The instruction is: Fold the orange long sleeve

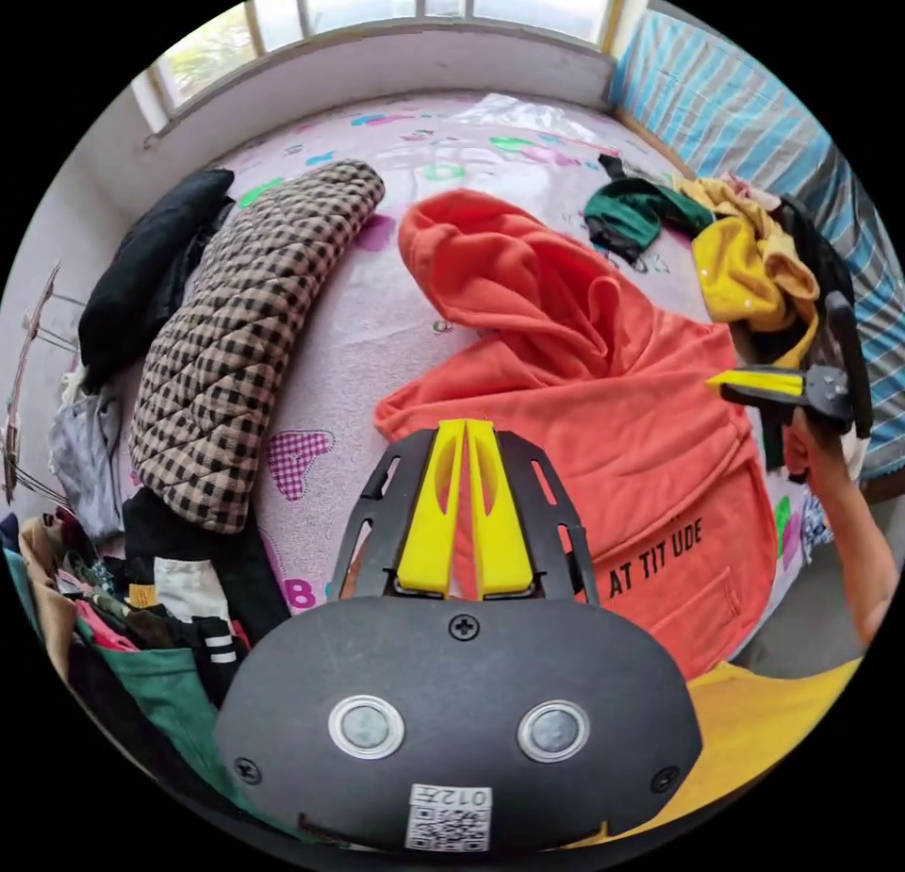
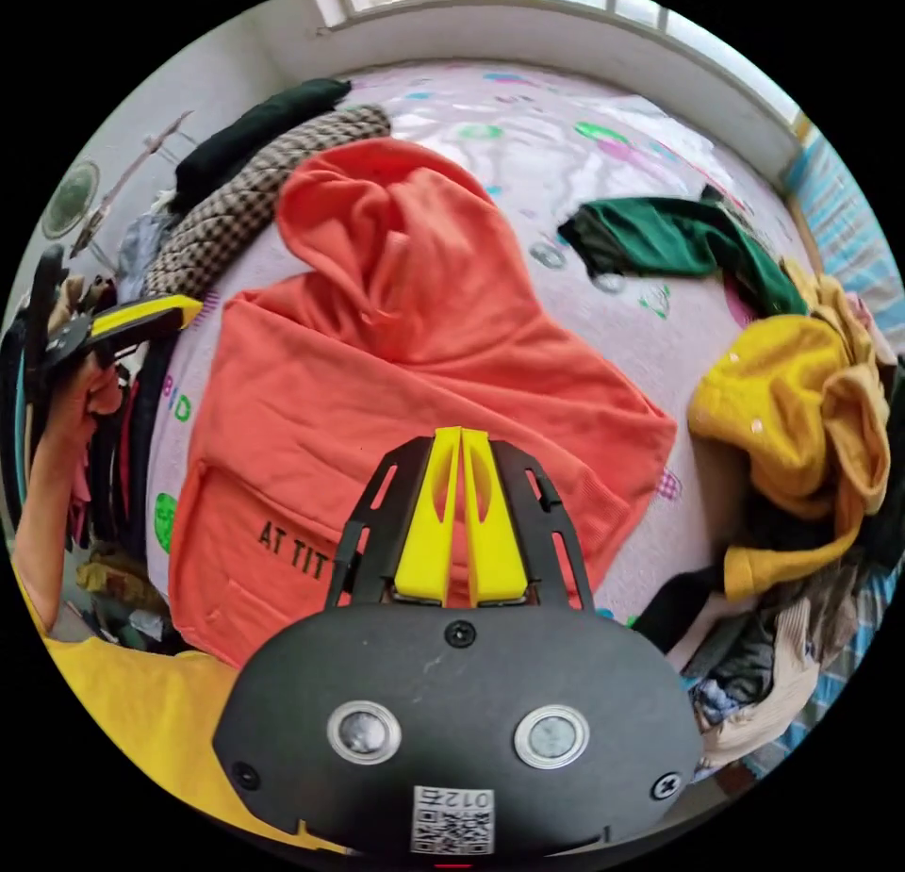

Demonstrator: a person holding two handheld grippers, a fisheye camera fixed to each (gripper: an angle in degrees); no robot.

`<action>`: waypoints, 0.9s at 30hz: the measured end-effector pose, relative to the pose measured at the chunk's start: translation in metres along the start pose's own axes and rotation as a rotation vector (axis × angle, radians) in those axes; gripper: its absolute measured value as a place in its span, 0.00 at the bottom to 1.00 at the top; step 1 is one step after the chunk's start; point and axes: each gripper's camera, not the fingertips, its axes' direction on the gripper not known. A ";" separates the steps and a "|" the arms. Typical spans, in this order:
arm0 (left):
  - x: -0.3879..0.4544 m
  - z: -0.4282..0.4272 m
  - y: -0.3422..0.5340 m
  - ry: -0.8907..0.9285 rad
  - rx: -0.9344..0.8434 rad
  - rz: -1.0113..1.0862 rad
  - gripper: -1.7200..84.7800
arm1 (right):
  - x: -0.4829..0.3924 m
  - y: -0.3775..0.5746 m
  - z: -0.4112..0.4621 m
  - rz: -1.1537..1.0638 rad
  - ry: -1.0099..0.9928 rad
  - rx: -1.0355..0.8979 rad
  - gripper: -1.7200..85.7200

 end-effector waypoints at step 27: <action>0.018 0.034 0.036 0.015 -0.303 0.107 0.02 | 0.043 0.059 -0.014 -0.015 0.067 -0.140 0.03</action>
